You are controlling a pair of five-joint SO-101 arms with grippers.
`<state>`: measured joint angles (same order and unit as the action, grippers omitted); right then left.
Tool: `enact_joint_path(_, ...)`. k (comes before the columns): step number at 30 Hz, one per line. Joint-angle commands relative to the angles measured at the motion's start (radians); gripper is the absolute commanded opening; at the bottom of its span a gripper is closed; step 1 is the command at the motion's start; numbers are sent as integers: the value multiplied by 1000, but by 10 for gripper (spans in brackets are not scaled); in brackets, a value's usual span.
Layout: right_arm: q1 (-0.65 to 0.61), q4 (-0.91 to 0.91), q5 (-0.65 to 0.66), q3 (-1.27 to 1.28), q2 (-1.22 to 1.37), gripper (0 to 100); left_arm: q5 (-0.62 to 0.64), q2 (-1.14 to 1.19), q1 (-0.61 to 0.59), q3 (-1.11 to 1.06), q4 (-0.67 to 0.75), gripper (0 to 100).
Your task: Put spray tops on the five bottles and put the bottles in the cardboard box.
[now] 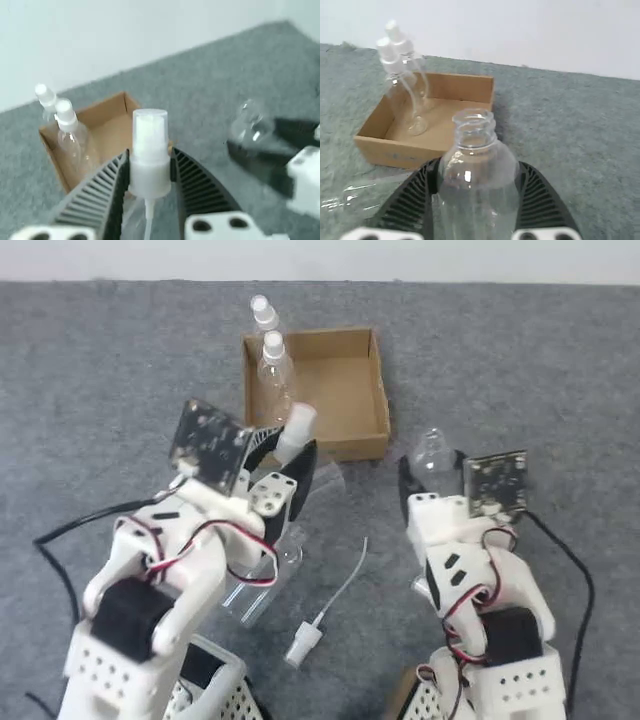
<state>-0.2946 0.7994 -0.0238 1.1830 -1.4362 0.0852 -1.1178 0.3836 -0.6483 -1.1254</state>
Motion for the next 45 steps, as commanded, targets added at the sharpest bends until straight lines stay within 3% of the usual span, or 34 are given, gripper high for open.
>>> enact_joint_path(1,-62,-41,26,-12,-21,34,12,-48,-6,5,40,13)
enact_joint_path(8,-156,-44,23,-11,-21,34,12,-149,-12,2,64,12)
enact_joint_path(14,-259,-64,25,-11,-21,36,118,-221,-180,2,130,12)
enact_joint_path(18,-320,-193,25,38,-21,35,169,-259,-236,2,160,12)
enact_joint_path(28,-453,-604,26,282,-21,34,226,-387,-241,1,215,12)
enact_joint_path(38,-630,-636,178,365,-21,34,224,-486,-241,-87,255,12)
enact_joint_path(45,-650,-636,187,370,-21,34,221,-555,-239,-183,318,12)
